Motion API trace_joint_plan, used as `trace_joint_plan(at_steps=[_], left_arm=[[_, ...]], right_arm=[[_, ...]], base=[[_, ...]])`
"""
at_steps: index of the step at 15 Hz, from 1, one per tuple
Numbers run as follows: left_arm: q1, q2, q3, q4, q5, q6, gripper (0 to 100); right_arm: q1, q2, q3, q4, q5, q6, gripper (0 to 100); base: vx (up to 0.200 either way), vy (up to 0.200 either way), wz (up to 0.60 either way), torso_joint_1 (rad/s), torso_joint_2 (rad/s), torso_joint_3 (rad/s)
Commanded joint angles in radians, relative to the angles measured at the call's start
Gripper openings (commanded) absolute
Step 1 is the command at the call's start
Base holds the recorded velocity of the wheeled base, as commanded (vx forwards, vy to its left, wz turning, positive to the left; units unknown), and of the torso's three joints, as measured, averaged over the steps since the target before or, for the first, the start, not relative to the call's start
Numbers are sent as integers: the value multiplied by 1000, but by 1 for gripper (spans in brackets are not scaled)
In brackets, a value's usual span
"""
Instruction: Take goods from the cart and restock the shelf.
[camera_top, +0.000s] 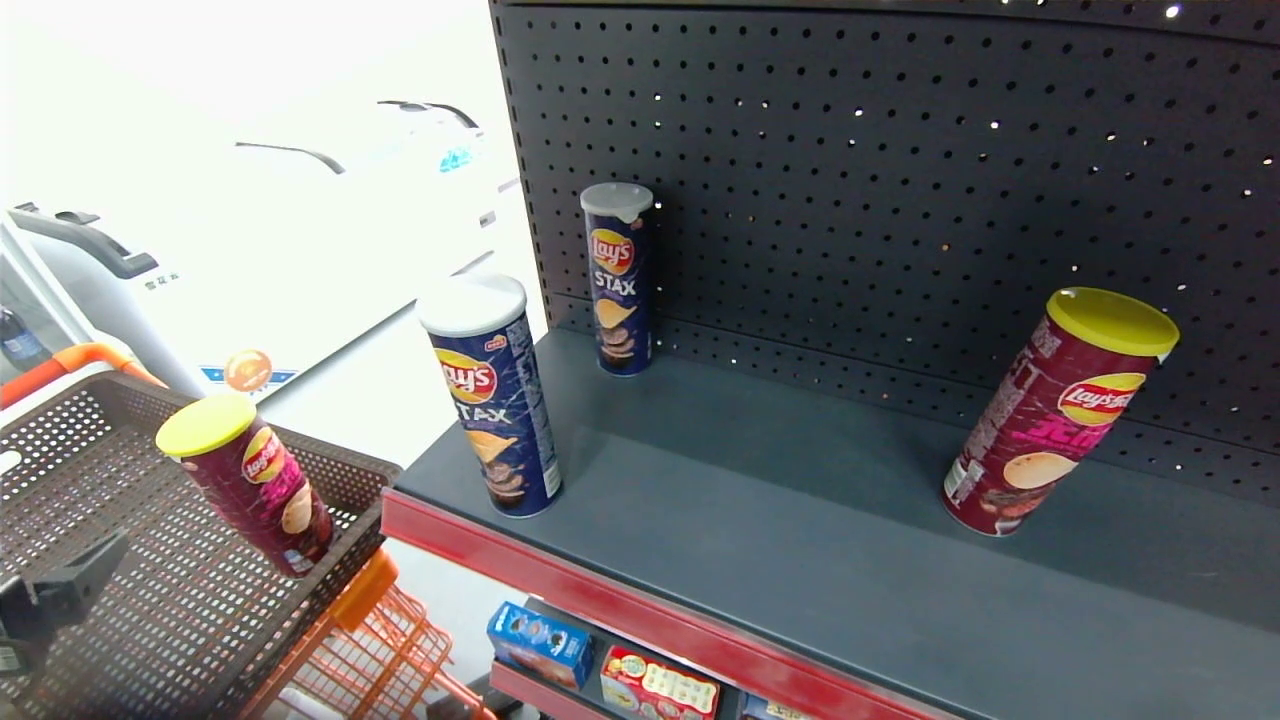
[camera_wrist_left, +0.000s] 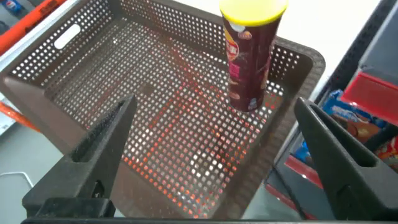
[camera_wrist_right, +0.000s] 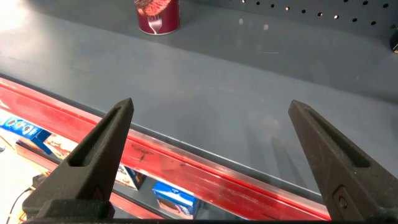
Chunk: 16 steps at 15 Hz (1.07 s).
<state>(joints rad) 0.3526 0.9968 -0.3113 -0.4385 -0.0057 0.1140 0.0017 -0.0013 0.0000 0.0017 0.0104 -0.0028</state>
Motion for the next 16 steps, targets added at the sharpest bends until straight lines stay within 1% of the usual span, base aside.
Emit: trace_joint_plan(at_steps=[1,2,4,5,8,10,12,16], left_arm=[[2,201,40,-149,0,-1,100],[0,260,37,-203,0,-2,100],[-3,341,34,-275,1,-4,100],[-24,402,32,-324,0,-5,100],[-93,467,21,-341,-2,-8,100],[-112,514,-9,-348,0,-8,100],[-113,579,-37,-407,-2,-8,100],[-119,721,-34,-631,0,-8,100]], right_arm=[[0,1,0,0,0,0,100],[0,1,0,0,0,0,100],[0,1,0,0,0,0,100],[0,1,0,0,0,0,100],[0,1,0,0,0,0,100],[0,1,0,0,0,0,100],[0,1,0,0,0,0,100],[0,1,0,0,0,0,100]], base=[[0,0,0,0,0,0],[0,0,0,0,0,0],[0,0,0,0,0,0],[0,0,0,0,0,0],[0,0,0,0,0,0],[0,0,0,0,0,0],[0,0,0,0,0,0],[0,0,0,0,0,0]])
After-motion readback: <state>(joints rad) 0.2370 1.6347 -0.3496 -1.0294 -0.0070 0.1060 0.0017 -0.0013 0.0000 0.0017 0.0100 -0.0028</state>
